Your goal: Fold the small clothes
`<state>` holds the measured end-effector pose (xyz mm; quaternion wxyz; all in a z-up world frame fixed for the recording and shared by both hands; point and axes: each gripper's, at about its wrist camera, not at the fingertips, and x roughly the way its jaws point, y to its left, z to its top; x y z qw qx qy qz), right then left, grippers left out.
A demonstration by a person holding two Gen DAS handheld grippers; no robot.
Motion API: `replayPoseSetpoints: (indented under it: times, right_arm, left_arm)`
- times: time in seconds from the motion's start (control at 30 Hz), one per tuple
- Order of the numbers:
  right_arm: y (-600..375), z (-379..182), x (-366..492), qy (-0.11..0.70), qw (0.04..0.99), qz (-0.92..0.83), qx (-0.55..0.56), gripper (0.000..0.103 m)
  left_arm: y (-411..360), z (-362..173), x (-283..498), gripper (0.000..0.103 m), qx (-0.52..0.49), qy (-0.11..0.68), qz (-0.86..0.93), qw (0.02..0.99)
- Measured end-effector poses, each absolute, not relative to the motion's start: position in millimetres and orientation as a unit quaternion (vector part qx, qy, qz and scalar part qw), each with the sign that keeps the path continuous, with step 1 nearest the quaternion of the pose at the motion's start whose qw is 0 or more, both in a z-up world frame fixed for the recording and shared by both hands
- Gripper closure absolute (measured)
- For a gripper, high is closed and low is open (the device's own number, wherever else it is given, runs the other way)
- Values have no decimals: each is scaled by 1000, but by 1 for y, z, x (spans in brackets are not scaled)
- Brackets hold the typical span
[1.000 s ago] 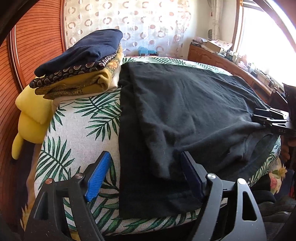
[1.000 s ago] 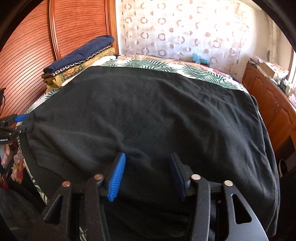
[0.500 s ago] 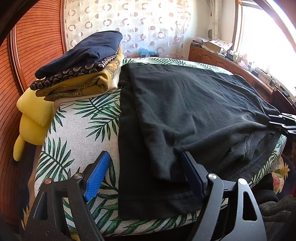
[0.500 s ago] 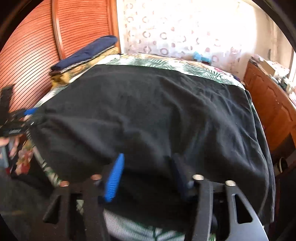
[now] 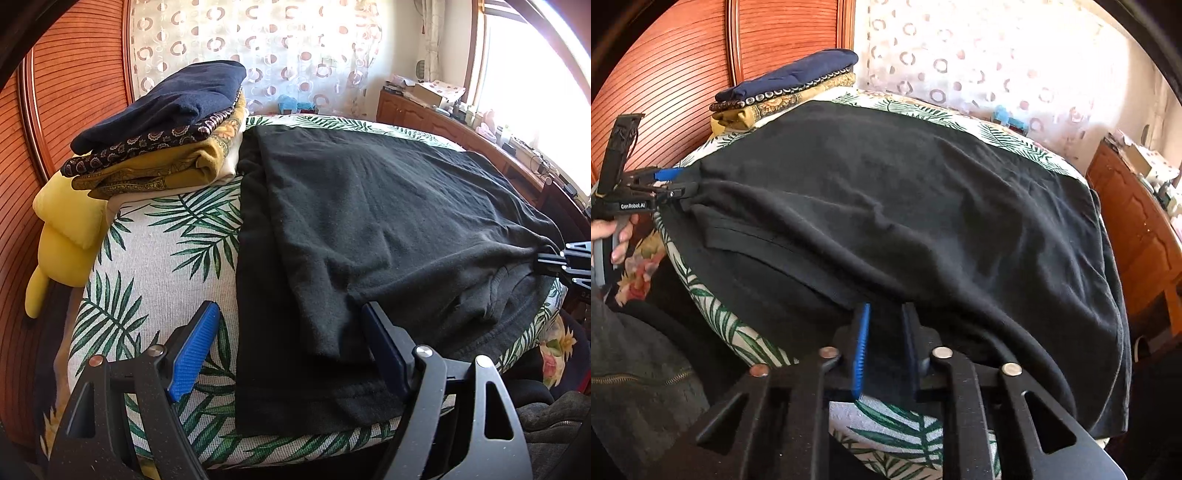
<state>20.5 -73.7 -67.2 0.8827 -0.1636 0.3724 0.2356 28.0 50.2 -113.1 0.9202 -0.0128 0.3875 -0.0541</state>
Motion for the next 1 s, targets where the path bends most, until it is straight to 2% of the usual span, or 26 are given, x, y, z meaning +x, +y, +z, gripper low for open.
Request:
replayPoseSetpoints:
  times: [0.1,0.17,0.23,0.27,0.33,0.37,0.43,0.7,0.73,0.8,0.83,0.87,1.0]
  right_arm:
    - [-73,-70,18,377,878,244,-166,103]
    - [-74,-68,13,379,875,258,-156,103]
    - [-77,-64,8,378,874,269,-147,103]
    - [-78,-63,6,377,873,274,-143,103]
    - [-81,-59,3,373,876,276,-135,103]
    - [-82,-57,2,370,878,273,-133,103]
    - [-88,-55,3,366,883,267,-122,103]
    - [-120,-46,0,346,908,219,-84,101]
    - [-124,-45,1,344,912,208,-82,96]
    - [-131,-45,3,343,917,186,-77,77]
    - [-137,-45,5,343,920,173,-74,59]
    - [-142,-46,6,342,923,161,-68,48]
    - [-160,-52,8,347,927,136,-48,44]
  left_arm:
    - [51,-113,28,24,-19,386,-54,921]
    - [53,-112,27,35,-27,381,-58,922]
    - [54,-110,27,55,-32,381,-60,922]
    - [55,-110,27,60,-36,381,-63,922]
    - [56,-110,27,83,-46,380,-77,921]
    - [56,-110,27,89,-55,382,-89,918]
    - [54,-107,28,93,-60,382,-99,917]
    - [33,-63,33,93,-65,338,-151,927]
    - [28,-58,36,93,-65,334,-159,927]
    - [19,-49,42,93,-63,326,-174,927]
    - [11,-43,46,93,-63,321,-186,926]
    - [7,-39,50,93,-61,319,-194,926]
    - [-33,-24,67,93,-39,314,-227,921]
